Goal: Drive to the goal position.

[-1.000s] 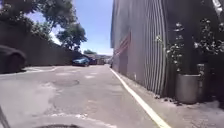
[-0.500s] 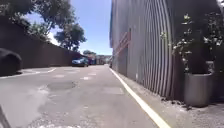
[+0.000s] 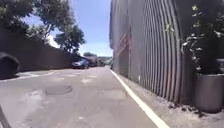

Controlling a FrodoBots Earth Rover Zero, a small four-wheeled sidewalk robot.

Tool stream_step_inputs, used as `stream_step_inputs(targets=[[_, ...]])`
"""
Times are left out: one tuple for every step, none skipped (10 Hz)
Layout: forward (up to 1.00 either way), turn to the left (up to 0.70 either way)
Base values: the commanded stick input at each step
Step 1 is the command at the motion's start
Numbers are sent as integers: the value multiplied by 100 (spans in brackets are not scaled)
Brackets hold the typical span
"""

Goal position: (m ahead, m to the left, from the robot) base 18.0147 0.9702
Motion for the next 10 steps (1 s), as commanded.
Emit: stream_step_inputs(targets=[[45, 0], [45, 0], [45, 0], [45, 0], [45, 0], [45, 0], [45, 0], [45, 0], [45, 0], [45, 0]])
